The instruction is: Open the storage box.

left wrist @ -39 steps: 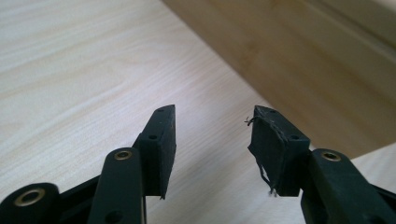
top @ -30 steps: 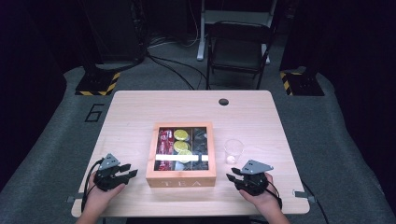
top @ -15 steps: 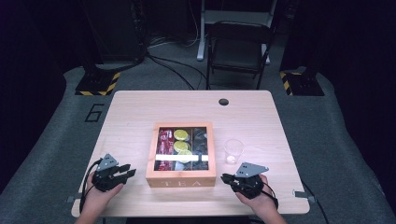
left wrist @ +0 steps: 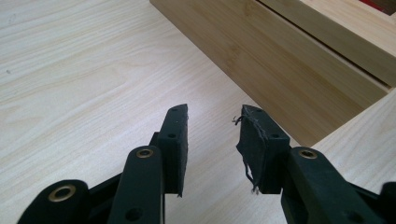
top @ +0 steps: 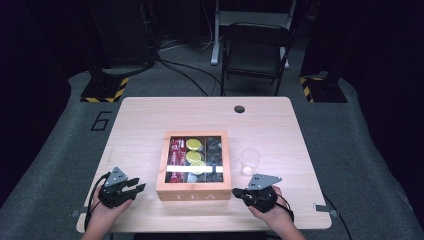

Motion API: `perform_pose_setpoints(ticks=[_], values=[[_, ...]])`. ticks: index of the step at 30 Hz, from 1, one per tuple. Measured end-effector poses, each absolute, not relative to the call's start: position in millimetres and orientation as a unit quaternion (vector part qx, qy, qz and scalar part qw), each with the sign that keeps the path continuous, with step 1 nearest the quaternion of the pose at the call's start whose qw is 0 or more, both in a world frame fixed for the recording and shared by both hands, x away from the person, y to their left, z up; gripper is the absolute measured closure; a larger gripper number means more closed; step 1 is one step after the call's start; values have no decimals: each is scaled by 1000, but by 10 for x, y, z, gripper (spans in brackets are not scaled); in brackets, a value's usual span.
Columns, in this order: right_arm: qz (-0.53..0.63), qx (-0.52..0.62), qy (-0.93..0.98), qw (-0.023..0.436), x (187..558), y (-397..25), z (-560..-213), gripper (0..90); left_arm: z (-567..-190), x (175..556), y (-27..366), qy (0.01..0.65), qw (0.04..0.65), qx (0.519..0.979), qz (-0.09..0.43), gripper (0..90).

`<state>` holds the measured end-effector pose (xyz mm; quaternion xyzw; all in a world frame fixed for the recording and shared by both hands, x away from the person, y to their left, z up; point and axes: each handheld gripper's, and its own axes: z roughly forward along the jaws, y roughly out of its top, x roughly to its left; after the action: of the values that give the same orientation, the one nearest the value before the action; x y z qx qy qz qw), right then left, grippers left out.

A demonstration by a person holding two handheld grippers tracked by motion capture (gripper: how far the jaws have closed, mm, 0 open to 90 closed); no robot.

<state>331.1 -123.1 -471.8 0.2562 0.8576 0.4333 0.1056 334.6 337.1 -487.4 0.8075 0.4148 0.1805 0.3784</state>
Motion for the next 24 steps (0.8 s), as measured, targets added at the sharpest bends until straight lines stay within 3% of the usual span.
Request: perform_pose_setpoints(ticks=[24], values=[[447,254,851,102,3339,-1203,-4651,881,-4714,3177,3261,390,425,799,172,609]])
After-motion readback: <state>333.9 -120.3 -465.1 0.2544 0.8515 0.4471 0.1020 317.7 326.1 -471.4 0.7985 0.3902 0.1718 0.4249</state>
